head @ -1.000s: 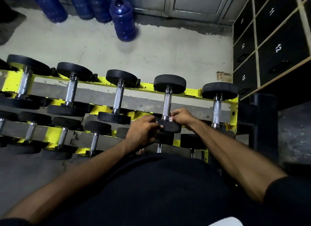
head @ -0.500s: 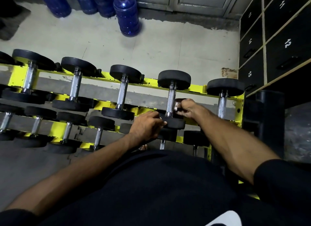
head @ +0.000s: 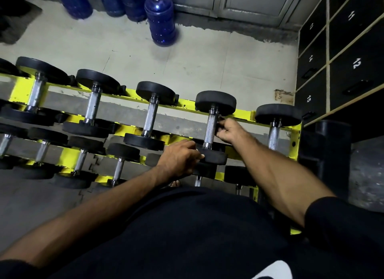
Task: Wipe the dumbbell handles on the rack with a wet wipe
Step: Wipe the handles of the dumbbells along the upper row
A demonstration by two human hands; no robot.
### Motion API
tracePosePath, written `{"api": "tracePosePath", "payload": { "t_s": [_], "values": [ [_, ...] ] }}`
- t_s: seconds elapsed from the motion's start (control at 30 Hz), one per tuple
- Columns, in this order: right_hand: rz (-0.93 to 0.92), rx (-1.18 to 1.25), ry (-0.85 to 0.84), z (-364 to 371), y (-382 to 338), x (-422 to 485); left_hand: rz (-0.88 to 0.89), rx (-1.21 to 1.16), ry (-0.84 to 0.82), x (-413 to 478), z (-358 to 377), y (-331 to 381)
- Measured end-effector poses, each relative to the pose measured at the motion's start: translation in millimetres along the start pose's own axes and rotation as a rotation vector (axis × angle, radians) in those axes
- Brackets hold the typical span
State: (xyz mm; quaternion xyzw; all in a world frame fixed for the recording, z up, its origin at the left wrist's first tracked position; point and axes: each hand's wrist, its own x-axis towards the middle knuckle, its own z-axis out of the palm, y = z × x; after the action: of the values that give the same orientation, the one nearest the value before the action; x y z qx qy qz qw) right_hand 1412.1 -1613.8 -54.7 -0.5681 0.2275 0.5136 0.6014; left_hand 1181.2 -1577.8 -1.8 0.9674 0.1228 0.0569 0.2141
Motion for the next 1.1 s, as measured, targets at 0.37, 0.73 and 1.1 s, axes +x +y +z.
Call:
{"api": "tracePosePath", "payload": {
  "t_s": [0.37,0.73,1.1],
  "values": [
    [-0.662,-0.071,0.199,2.4,14.7,-20.2,-0.029,-0.009,-0.02,0.1,-0.3,0.8],
    [-1.321,-1.477,0.319,10.1,13.5,-41.2,-0.025,-0.023,0.073,-1.9,-0.3,7.3],
    [-0.84,-2.643,-0.01,62.3,8.6,-58.5,0.016,-0.004,0.077,-6.0,1.3,5.6]
  ]
}}
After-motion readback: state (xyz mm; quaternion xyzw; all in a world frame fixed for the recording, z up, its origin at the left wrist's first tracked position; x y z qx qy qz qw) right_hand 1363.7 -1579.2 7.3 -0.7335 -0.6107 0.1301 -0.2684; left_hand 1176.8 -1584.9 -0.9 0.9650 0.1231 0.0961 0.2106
